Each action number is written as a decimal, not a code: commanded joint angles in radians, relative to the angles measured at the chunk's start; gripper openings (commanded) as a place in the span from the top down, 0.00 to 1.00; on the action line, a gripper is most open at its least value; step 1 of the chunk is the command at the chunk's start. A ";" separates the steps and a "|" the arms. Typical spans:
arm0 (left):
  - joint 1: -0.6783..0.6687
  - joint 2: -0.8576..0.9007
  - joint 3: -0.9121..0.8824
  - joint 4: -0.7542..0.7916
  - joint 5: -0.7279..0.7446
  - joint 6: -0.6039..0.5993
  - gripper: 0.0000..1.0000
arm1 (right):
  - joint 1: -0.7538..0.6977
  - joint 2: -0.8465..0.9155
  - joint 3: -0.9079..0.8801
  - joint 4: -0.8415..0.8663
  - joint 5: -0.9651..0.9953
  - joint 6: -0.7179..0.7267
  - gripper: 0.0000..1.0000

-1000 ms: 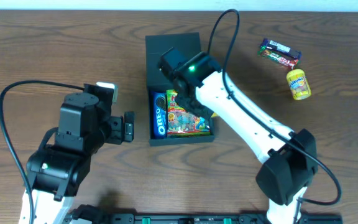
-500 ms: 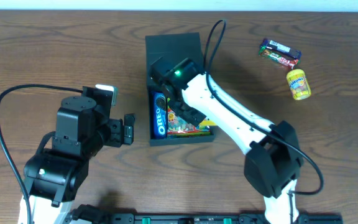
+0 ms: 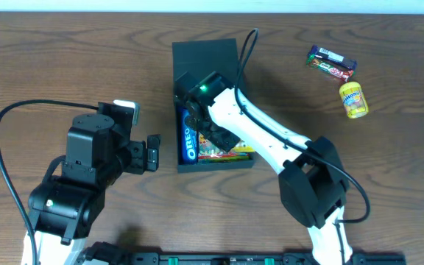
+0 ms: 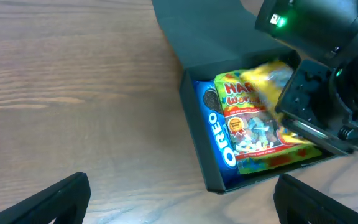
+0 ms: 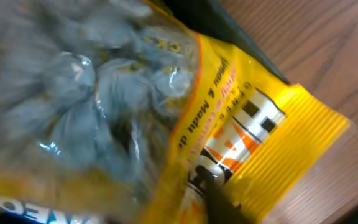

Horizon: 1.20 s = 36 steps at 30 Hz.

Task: Pack container
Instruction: 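Carry the Mentos bag over the box and lower it inside, then release the Mentos bag and press it down with the right gripper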

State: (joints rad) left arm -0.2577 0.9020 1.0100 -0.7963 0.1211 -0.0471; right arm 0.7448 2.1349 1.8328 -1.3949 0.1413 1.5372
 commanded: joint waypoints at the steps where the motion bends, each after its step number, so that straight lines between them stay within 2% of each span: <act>1: 0.004 -0.004 0.022 0.000 0.003 0.018 0.05 | -0.001 0.006 0.016 -0.005 0.024 0.001 0.35; 2: 0.004 -0.004 0.022 0.000 0.003 0.018 0.05 | -0.009 0.003 0.018 -0.006 0.028 -0.014 0.27; 5: 0.004 -0.004 0.022 0.000 0.003 0.018 0.05 | -0.042 -0.009 0.043 -0.021 0.035 -0.077 0.18; 8: 0.004 -0.004 0.022 0.000 0.003 0.018 0.05 | -0.082 -0.029 0.091 -0.040 0.035 -0.161 0.18; 11: 0.004 -0.004 0.021 -0.002 0.003 0.033 0.05 | -0.122 -0.059 0.160 -0.043 0.034 -0.328 0.18; 13: 0.004 -0.003 0.021 -0.011 0.003 0.057 0.05 | -0.143 -0.079 0.197 -0.045 0.034 -0.441 0.24; 14: 0.004 -0.001 0.021 -0.015 0.003 0.060 0.05 | -0.151 -0.086 0.211 -0.041 0.034 -0.523 0.32; 18: 0.004 -0.001 0.021 -0.019 0.003 0.060 0.05 | -0.155 -0.098 0.217 -0.037 0.033 -0.740 0.37; 21: 0.004 -0.001 0.021 -0.019 0.003 0.060 0.05 | -0.149 -0.097 0.204 -0.032 -0.019 -0.843 0.58; 22: 0.004 -0.001 0.021 -0.019 0.003 0.060 0.05 | -0.146 -0.097 0.193 -0.015 -0.049 -0.883 0.73; 23: 0.004 -0.001 0.021 -0.019 0.003 0.060 0.05 | -0.143 -0.097 0.177 0.009 -0.080 -0.925 0.83; 26: 0.004 -0.001 0.021 -0.019 0.003 0.060 0.05 | -0.141 -0.093 0.129 0.071 -0.140 -0.987 0.98; 36: 0.004 -0.001 0.021 -0.026 0.003 0.060 0.05 | -0.139 -0.091 -0.156 0.312 -0.240 -0.996 0.99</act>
State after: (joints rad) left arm -0.2577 0.9024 1.0100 -0.8188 0.1242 0.0010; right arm 0.6006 2.0468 1.7176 -1.0973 -0.0643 0.5659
